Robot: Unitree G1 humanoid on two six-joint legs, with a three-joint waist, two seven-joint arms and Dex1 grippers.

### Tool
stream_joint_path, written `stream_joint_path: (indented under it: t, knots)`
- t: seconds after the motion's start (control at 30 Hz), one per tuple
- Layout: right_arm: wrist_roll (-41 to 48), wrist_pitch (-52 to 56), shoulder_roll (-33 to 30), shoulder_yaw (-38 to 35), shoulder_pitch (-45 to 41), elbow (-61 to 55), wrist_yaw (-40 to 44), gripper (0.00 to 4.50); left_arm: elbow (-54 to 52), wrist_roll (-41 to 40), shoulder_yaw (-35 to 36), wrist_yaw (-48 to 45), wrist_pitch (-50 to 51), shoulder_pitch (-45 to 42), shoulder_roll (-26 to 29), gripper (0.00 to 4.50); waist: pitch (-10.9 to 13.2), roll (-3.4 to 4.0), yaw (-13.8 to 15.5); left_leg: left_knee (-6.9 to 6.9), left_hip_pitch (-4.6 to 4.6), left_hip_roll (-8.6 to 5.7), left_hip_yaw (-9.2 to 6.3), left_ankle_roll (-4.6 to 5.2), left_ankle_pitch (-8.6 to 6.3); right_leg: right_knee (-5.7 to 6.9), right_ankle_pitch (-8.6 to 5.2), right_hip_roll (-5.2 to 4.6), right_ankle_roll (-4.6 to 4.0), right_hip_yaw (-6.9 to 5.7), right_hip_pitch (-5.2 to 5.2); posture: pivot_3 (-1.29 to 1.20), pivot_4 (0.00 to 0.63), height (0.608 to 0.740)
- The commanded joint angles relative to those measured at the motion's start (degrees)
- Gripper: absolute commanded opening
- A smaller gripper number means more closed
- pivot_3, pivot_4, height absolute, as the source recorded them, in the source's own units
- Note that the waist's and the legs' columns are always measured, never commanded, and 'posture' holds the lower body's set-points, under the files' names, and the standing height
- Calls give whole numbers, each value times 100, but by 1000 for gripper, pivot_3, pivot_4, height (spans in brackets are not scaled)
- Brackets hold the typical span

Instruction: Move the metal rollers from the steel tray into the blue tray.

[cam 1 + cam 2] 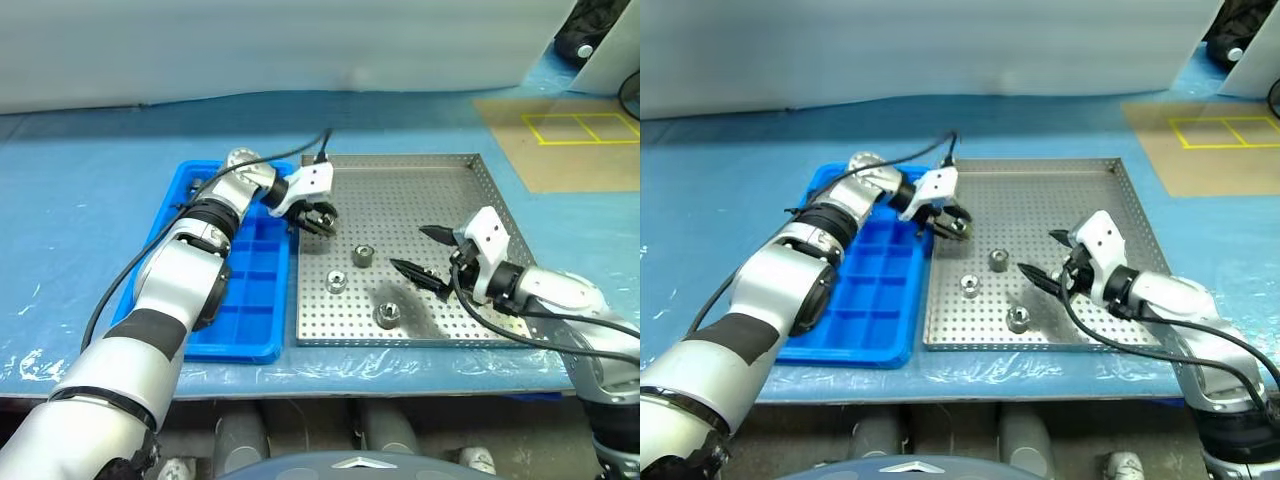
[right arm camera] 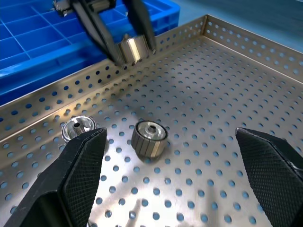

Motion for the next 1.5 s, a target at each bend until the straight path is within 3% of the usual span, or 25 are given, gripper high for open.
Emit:
stream_joint_path:
  t: [0.03,0.13,0.27,0.47,0.6,0.8,1.1,1.5]
  knots:
    - [-143,-355,85,280,-473,399,319,4500,-535,-572,450,-319,451,-19,453,1714,0,1,16,-3,1,1,0,-2,1,1,0,1,0,0,-2,-237,150,740]
    - [-229,-562,212,514,-960,886,599,4500,-1280,-881,587,-673,1038,390,880,1714,1,2,75,-14,0,0,2,-4,3,0,-1,0,-1,-1,-7,-163,150,740]
    - [-383,-862,496,953,-1733,1613,1114,4500,-3412,-1309,778,-816,2061,1941,1796,1714,2,12,151,-38,20,4,19,-6,5,6,-5,2,-9,8,-12,-44,150,740]
    - [-653,-1314,810,1287,-2377,2547,1646,4500,-5478,-1756,1081,-73,3028,3459,2303,1714,7,13,638,-35,-34,25,14,-7,19,19,-13,2,-23,-32,-44,111,150,740]
    - [-777,-1570,1085,1499,-2849,3137,2024,4500,-6431,-2121,1484,428,3507,4286,2540,1714,8,13,754,-23,-36,16,12,-20,11,28,-13,-8,-23,-36,-43,181,150,740]
    - [-965,-1827,1297,1583,-3207,3618,2348,4500,-6815,-2279,1768,959,3370,4979,2753,1714,8,13,845,-24,-32,19,-11,-38,22,54,-13,-2,-23,-42,-48,234,150,740]
    - [-968,-1740,1261,1465,-3133,3484,2538,4500,-6391,-2310,2043,1576,2951,5614,2854,1714,8,13,865,-24,-29,21,-25,-56,33,69,-14,0,-23,-40,-55,217,150,740]
    - [-1013,-1672,1170,1405,-2914,3282,2426,4500,-6123,-2471,1908,1245,3021,5817,3307,1714,8,13,896,-25,-26,22,-26,-62,36,75,-14,5,-23,-37,-58,184,150,740]
